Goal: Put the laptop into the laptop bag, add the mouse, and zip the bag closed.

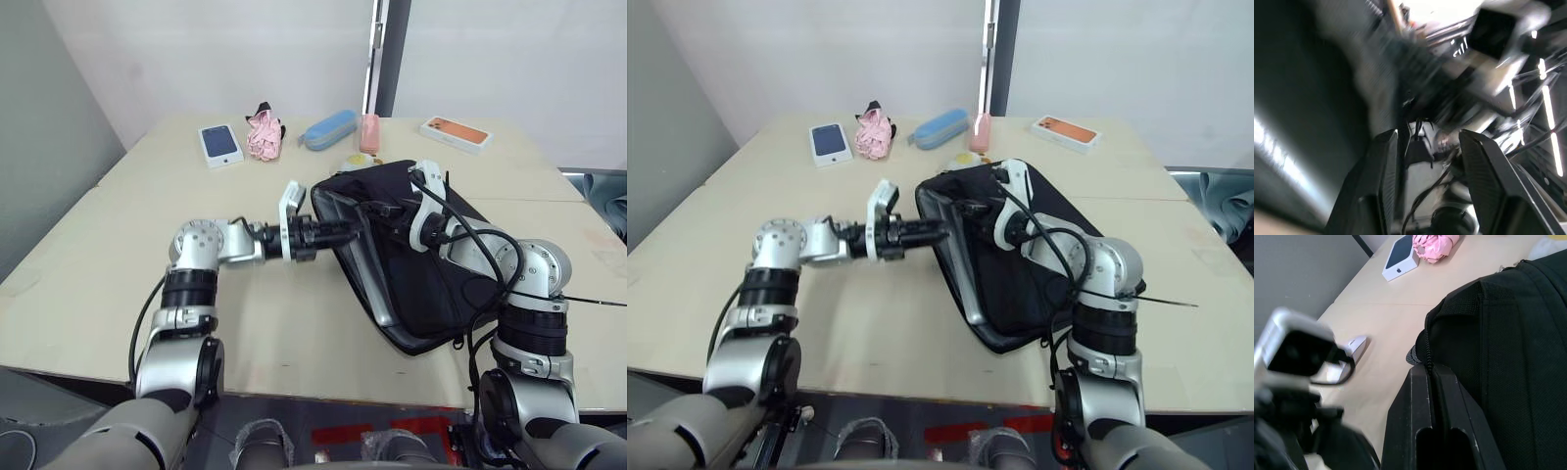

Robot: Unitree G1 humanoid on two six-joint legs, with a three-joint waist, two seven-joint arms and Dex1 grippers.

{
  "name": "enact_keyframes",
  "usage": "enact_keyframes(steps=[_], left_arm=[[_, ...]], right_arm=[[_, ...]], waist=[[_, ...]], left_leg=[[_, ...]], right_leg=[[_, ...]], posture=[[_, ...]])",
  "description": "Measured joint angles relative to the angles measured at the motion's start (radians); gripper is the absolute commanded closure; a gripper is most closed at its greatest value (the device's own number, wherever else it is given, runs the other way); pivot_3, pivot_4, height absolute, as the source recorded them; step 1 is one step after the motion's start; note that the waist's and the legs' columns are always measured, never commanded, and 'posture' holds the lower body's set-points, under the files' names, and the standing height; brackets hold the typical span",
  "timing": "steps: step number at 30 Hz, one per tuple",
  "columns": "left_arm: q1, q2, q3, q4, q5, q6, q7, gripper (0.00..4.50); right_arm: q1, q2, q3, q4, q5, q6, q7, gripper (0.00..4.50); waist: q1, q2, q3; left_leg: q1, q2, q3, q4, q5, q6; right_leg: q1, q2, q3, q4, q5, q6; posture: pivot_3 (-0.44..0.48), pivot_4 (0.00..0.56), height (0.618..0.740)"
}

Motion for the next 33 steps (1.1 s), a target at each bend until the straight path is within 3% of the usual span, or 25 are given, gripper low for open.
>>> enact_keyframes(steps=[6,11,17,22,33], left_arm=[[0.167,0.016,-0.075,-0.106,-0.002,0.062,0.072,2.2],[0.175,-0.009,-0.097,-0.107,0.037,0.063,0.114,2.2],[0.163,-0.107,-0.069,-0.1,0.081,0.052,0.153,2.2],[0.114,-0.135,-0.008,-0.088,0.078,0.059,0.163,3.68],[0.126,-0.106,-0.053,-0.07,0.048,0.063,0.162,3.68]], right_arm=[[0.002,-0.001,-0.001,0.0,0.0,0.0,-0.006,4.5],[0.002,-0.002,-0.002,0.0,0.001,0.001,-0.007,4.5],[0.011,-0.001,-0.002,-0.001,0.009,0.003,-0.009,4.5],[0.02,0.0,-0.002,-0.009,0.017,0.012,-0.013,4.5],[0.02,-0.003,-0.002,-0.01,0.021,0.012,-0.021,4.5]], waist=[[0.001,0.0,0.0],[0.0,0.0,0.0],[0.0,0.0,0.0],[0.0,0.0,0.0],[0.0,0.0,0.0]], left_leg=[[0.001,0.0,0.0,0.0,0.0,0.0],[0.001,0.0,0.0,0.001,0.0,0.0],[0.0,0.0,0.0,0.001,0.0,0.0],[0.001,0.0,0.0,0.001,0.0,0.001],[0.0,0.0,0.0,0.001,0.0,0.001]], right_leg=[[0.0,0.0,0.0,0.0,0.0,0.0],[0.001,-0.001,0.0,0.0,0.0,0.0],[0.0,-0.001,0.0,-0.001,0.0,0.001],[0.001,-0.001,0.001,0.0,0.0,0.001],[0.0,-0.001,0.001,-0.001,0.0,0.001]], posture=[[0.0,0.15,0.74],[0.0,0.15,0.74],[0.0,0.15,0.74],[0.0,0.15,0.74],[0.0,0.15,0.74]])
